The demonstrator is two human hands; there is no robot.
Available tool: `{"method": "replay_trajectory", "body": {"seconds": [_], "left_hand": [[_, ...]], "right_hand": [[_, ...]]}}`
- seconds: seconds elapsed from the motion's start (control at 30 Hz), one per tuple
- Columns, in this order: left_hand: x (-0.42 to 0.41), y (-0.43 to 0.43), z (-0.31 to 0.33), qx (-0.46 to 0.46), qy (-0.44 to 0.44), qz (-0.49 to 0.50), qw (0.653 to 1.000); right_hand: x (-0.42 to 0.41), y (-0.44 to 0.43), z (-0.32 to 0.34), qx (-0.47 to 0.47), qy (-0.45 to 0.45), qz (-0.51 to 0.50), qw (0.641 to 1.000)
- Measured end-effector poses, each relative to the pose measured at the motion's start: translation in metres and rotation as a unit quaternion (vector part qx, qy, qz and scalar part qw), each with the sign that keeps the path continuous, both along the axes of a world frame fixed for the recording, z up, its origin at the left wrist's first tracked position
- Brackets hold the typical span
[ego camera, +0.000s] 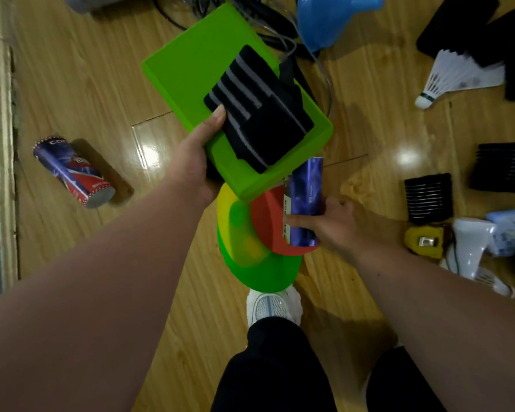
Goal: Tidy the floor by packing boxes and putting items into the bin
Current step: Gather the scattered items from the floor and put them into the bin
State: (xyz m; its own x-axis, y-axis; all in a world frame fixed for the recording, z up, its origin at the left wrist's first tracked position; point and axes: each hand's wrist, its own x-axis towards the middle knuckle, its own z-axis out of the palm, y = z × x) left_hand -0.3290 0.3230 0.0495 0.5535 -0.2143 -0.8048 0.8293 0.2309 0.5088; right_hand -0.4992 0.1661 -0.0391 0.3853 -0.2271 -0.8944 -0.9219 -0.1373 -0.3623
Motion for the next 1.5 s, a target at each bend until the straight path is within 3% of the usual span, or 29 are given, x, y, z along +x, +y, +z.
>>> {"method": "replay_trajectory", "body": {"seconds": [0.17, 0.37, 0.53, 0.87, 1.13, 1.5], "left_hand": [[-0.001, 0.003, -0.005, 0.005, 0.004, 0.002, 1.0], [0.0, -0.002, -0.007, -0.02, 0.005, 0.046, 0.999], [0.001, -0.006, -0.004, -0.017, 0.007, 0.044, 0.999], [-0.013, -0.011, 0.019, -0.025, 0.015, 0.046, 0.999], [-0.036, -0.036, 0.102, -0.047, -0.004, 0.033, 0.998], [-0.06, -0.1, 0.266, -0.066, -0.037, -0.088, 0.993]], "right_hand": [[0.004, 0.006, 0.003, -0.036, -0.011, 0.02, 0.999], [0.007, 0.018, 0.011, 0.046, -0.083, -0.079, 0.992], [0.003, 0.017, 0.015, 0.145, -0.136, -0.183, 0.963], [-0.014, 0.0, 0.039, 0.12, -0.152, -0.206, 0.959], [-0.046, -0.036, 0.134, 0.083, -0.121, -0.278, 0.949], [-0.096, -0.132, 0.339, 0.002, -0.166, -0.444, 0.88]]}}
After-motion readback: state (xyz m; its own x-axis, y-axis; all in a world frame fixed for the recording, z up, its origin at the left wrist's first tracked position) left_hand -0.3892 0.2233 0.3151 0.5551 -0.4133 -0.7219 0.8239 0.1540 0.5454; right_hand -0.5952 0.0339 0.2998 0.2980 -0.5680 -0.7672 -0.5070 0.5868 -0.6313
